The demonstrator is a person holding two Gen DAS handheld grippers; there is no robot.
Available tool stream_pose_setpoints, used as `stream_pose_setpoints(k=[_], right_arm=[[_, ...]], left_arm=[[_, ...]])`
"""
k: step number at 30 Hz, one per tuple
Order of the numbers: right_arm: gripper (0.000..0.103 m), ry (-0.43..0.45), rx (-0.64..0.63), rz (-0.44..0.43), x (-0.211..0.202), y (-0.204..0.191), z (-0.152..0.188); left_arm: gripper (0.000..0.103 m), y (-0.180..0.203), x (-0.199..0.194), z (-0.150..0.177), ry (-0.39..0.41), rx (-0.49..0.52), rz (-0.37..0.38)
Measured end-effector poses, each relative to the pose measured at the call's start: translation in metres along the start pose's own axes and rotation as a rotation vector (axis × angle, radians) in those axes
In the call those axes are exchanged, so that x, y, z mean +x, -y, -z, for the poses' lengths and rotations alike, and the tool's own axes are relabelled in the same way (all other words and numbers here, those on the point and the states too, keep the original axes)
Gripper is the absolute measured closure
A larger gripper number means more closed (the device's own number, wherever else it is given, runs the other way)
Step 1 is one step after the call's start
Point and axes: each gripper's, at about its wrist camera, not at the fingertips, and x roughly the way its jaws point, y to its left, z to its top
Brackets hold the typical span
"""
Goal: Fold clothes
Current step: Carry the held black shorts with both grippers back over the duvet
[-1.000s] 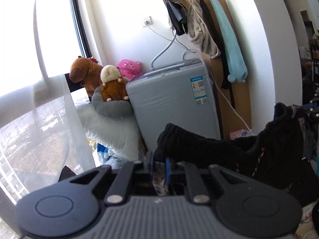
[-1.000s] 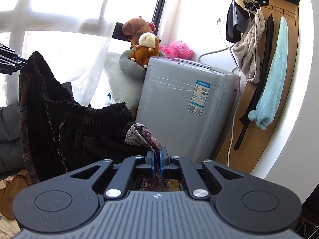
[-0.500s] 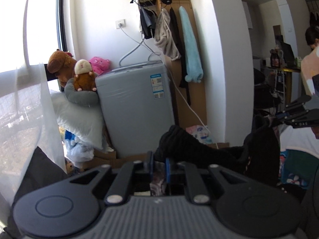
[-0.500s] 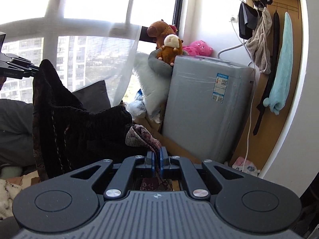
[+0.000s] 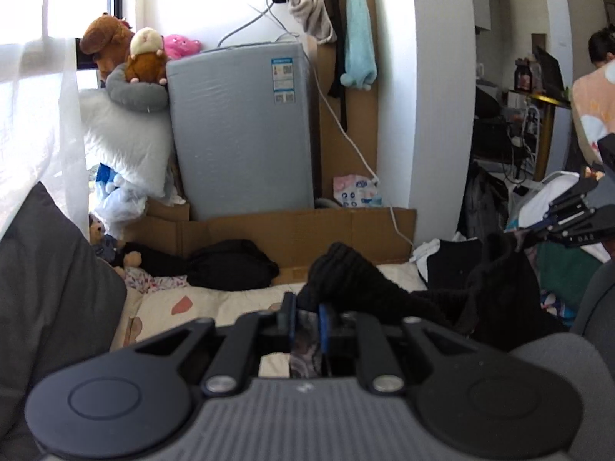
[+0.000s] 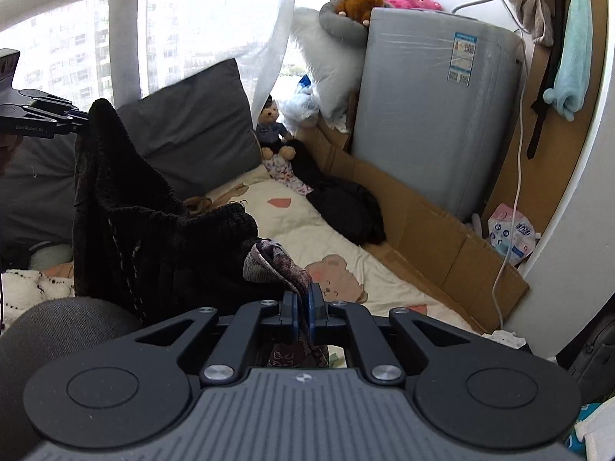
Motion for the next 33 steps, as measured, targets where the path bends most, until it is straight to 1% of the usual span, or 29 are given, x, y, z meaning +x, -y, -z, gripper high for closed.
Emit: stream_pose_setpoints(k=[4, 7, 11, 15, 23, 29, 33], right_arm=[[0.098, -0.045, 0.017, -0.008, 0.02, 0.008, 0.004], [0.098, -0.068, 0.035, -0.005, 0.037, 0.019, 0.002], [0.098, -0.088, 0.055, 0.0, 0.056, 0.032, -0.002], [0.098, -0.111, 0.065, 0.005, 0.086, 0.047, -0.005], [0.098, -0.158, 0.085, 0.024, 0.156, 0.081, -0.013], [0.098, -0.194, 0.09, 0.036, 0.215, 0.1, -0.013], [0.098, -0.206, 0.119, 0.053, 0.253, 0.111, -0.009]], left_arm=[[0.091, -0.013, 0.028, 0.01, -0.029, -0.022, 0.015], [0.091, -0.026, 0.045, 0.013, -0.036, -0.043, 0.019], [0.091, -0.042, 0.07, 0.013, -0.047, -0.054, 0.025], [0.091, -0.061, 0.104, 0.008, -0.059, -0.064, 0.021], [0.091, -0.097, 0.194, -0.002, -0.108, -0.086, 0.013], [0.091, -0.123, 0.267, -0.007, -0.157, -0.145, -0.011], [0.091, -0.133, 0.312, -0.004, -0.195, -0.131, -0.025]])
